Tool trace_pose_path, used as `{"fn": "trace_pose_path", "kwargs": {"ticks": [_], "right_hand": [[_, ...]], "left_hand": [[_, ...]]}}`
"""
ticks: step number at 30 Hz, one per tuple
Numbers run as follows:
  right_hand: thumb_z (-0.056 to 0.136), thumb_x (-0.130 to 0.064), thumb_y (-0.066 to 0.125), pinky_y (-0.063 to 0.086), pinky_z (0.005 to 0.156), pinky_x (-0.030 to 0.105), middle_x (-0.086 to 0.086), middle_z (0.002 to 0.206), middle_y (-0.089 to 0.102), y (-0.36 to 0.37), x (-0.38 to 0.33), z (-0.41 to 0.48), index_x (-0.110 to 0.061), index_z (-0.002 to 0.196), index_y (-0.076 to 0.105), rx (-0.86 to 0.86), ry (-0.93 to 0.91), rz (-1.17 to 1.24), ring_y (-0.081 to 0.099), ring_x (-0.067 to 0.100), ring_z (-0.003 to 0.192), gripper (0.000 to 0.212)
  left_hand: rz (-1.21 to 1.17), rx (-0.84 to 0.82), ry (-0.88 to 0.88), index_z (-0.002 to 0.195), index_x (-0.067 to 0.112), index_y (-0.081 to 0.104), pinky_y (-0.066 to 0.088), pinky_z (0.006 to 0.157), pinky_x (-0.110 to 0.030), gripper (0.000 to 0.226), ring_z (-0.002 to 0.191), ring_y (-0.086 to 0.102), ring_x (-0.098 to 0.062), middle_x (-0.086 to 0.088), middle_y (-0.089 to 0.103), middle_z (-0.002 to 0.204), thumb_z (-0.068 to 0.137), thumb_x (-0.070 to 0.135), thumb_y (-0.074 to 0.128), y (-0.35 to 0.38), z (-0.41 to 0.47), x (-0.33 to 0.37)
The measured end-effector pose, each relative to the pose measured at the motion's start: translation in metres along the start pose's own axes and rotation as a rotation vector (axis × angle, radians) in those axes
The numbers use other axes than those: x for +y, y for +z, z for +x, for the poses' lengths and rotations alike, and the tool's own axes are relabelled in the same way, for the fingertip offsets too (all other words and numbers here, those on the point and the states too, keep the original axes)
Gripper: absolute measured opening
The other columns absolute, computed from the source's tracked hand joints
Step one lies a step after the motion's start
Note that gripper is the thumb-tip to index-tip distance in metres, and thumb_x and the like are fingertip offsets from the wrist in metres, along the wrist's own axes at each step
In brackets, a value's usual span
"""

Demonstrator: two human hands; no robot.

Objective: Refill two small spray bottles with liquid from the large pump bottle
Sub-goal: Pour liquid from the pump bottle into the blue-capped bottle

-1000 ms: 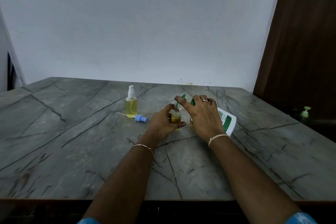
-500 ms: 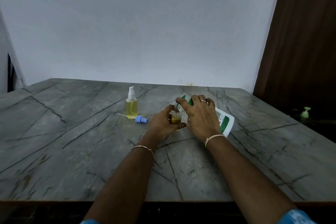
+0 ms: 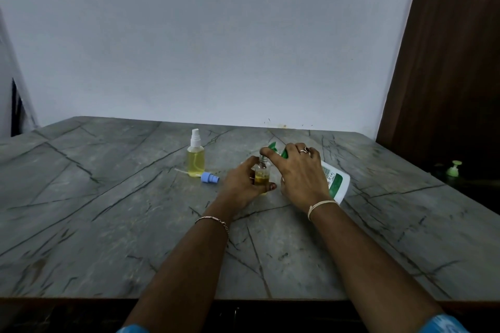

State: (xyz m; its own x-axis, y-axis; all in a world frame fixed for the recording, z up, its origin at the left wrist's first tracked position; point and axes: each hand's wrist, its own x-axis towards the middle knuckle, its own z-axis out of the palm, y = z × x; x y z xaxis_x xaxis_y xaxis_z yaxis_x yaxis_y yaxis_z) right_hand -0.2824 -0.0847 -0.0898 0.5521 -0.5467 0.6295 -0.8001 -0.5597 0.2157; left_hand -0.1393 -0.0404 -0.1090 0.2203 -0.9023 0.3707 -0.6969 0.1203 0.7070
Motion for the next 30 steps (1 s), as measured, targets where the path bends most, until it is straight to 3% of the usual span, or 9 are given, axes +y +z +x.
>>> {"fn": "trace_pose_path", "kwargs": {"ticks": [9, 22, 30], "right_hand": [[0.083, -0.022, 0.063, 0.036, 0.098, 0.050, 0.012, 0.118, 0.054, 0.0002, -0.0051, 0.0035, -0.035, 0.138, 0.036, 0.036, 0.019, 0.005, 0.048, 0.032, 0.114, 0.062], [0.075, -0.016, 0.071, 0.040, 0.094, 0.050, 0.013, 0.112, 0.056, 0.0048, 0.0003, -0.0010, -0.037, 0.139, 0.031, 0.027, -0.001, -0.051, 0.052, 0.033, 0.108, 0.079], [0.078, -0.020, 0.069, 0.038, 0.094, 0.049, 0.011, 0.112, 0.056, 0.0042, -0.0046, 0.0040, -0.033, 0.135, 0.039, 0.046, 0.021, -0.027, 0.051, 0.032, 0.108, 0.066]], "left_hand": [[-0.001, -0.010, 0.011, 0.124, 0.023, 0.049, 0.047, 0.079, -0.023, 0.059, 0.087, 0.058, -0.011, -0.006, 0.066, 0.113, 0.074, 0.035, 0.077, -0.0001, 0.0003, 0.0005], [-0.012, -0.003, -0.005, 0.119, 0.026, 0.050, 0.045, 0.074, -0.023, 0.056, 0.084, 0.061, -0.012, -0.002, 0.068, 0.105, 0.072, 0.039, 0.078, 0.0007, 0.0009, -0.0007], [0.003, 0.011, 0.022, 0.119, 0.027, 0.050, 0.048, 0.076, -0.023, 0.057, 0.084, 0.062, -0.012, -0.002, 0.069, 0.105, 0.071, 0.038, 0.079, 0.0013, 0.0004, -0.0014]]}}
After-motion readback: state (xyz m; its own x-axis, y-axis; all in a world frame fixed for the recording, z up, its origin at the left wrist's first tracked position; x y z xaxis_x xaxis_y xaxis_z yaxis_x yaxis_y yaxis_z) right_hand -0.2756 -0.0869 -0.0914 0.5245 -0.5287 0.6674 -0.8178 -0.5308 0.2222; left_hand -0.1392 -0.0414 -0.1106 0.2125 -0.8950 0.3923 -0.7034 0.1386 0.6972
